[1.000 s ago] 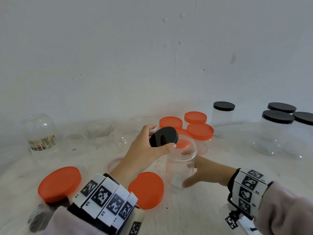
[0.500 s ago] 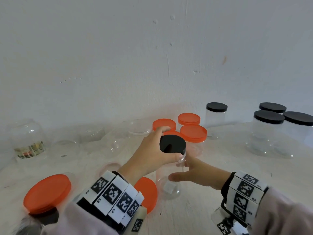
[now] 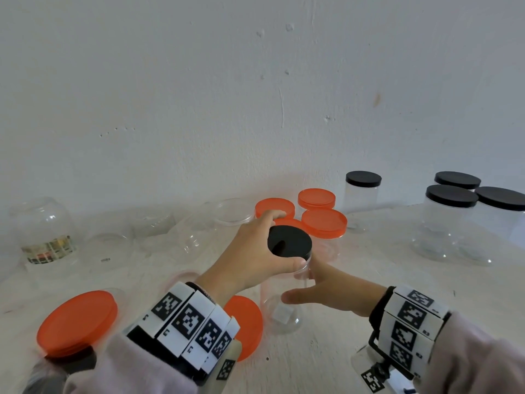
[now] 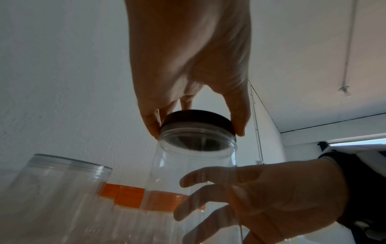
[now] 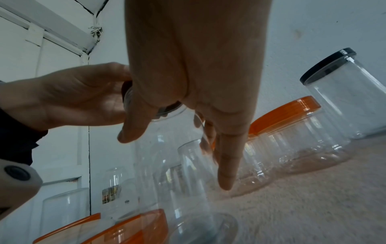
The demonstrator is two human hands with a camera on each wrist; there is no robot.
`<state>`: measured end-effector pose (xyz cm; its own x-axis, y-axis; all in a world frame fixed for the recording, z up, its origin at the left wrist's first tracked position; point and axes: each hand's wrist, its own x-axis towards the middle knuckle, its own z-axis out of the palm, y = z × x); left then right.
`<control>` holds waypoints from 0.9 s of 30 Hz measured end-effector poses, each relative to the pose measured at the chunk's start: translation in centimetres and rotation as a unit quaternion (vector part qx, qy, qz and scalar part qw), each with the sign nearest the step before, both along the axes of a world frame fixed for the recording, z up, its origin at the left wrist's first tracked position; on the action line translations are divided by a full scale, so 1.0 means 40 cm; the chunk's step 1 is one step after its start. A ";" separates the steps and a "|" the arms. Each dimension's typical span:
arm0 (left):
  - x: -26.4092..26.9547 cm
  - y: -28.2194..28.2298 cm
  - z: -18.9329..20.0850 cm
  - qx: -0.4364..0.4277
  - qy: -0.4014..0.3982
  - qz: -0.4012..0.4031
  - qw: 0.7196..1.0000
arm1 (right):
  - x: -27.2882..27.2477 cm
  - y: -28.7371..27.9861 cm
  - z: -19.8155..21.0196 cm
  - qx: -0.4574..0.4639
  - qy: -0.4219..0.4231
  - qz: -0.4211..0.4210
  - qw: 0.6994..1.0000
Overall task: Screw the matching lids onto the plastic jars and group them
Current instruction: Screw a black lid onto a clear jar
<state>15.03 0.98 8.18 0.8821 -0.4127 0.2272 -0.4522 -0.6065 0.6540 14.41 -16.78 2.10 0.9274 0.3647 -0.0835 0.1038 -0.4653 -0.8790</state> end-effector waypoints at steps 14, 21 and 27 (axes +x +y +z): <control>0.009 0.053 -0.063 -0.073 0.133 -0.022 0.988 | -0.018 -0.057 0.104 -0.061 0.031 0.026 0.997; 0.002 0.047 -0.104 -0.115 0.198 -0.041 0.973 | 0.019 -0.013 0.239 -0.181 -0.048 0.061 0.980; 0.005 0.038 -0.115 -0.132 0.191 -0.036 0.972 | 0.039 0.068 0.295 -0.378 -0.072 0.139 0.913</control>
<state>15.25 2.50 3.59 0.8939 -0.4482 -0.0054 -0.1804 -0.3708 0.9110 15.96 -14.05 13.92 0.8292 0.4759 -0.2932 0.3985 -0.8712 -0.2868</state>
